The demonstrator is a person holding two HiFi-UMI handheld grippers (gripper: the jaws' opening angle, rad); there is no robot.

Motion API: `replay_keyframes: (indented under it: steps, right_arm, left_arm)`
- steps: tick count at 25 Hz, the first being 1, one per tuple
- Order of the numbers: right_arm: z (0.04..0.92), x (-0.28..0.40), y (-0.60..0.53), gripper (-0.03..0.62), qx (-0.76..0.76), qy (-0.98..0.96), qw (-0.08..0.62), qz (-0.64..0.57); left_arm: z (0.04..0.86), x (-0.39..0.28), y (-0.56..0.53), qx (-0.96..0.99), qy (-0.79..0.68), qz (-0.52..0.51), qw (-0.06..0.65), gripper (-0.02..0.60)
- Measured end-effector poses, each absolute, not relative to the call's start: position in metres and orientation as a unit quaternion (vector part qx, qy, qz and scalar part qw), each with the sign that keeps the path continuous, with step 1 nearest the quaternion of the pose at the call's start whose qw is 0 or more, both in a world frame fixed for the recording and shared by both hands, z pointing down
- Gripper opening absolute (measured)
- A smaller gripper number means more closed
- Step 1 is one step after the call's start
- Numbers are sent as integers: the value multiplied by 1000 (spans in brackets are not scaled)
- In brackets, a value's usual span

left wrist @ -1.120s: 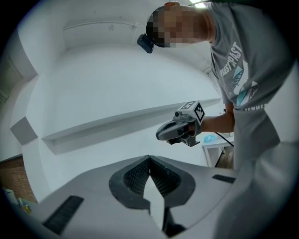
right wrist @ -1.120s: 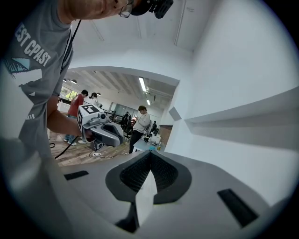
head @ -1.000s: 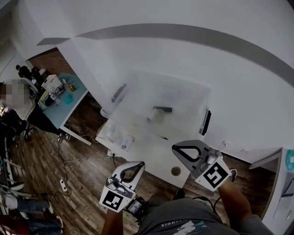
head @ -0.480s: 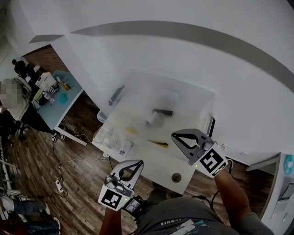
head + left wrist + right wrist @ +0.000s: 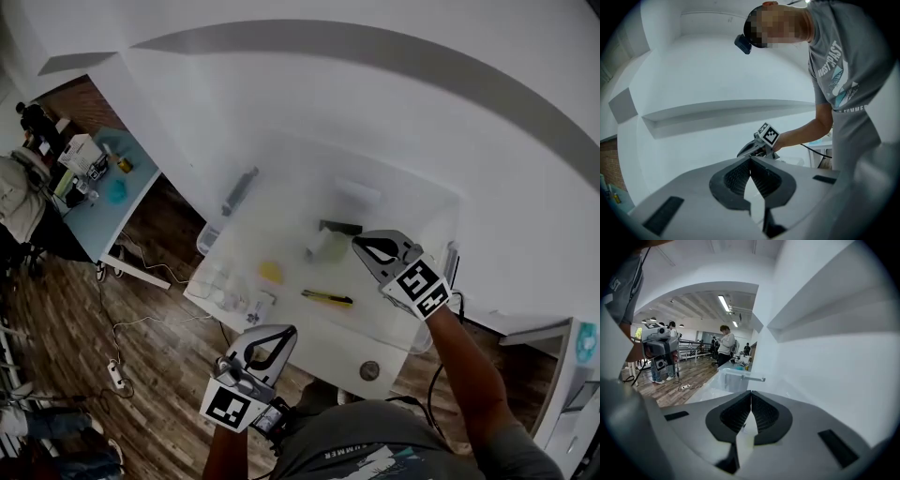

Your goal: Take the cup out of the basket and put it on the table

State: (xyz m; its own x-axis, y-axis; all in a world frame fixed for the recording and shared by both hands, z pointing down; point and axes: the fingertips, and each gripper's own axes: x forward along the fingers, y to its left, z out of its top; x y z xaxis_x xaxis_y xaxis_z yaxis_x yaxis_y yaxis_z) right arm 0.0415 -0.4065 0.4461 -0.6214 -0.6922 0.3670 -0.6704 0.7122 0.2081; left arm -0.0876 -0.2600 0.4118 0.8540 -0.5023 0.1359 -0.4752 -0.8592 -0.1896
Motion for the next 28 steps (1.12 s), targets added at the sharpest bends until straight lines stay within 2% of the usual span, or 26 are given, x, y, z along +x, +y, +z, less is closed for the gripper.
replay_keyframes:
  steps: [5,13,21,28]
  right_arm:
    - [501,43,-455,15,383,-886,261,21]
    - [609,52,-512,63,383,-847,351,110]
    - [695,68,-541,83,391,-791,435,182]
    - [733,71,-551,84,380,-768,468,217]
  left_arm:
    - [428,-101,-274,-961,244,-113,63,9]
    - [447,-116,-294,-964,237,-114,40,9]
    - [459,-126,-307,-964,242,-108,15,9]
    - [467,-131,-312,-962,249,-109,2,9]
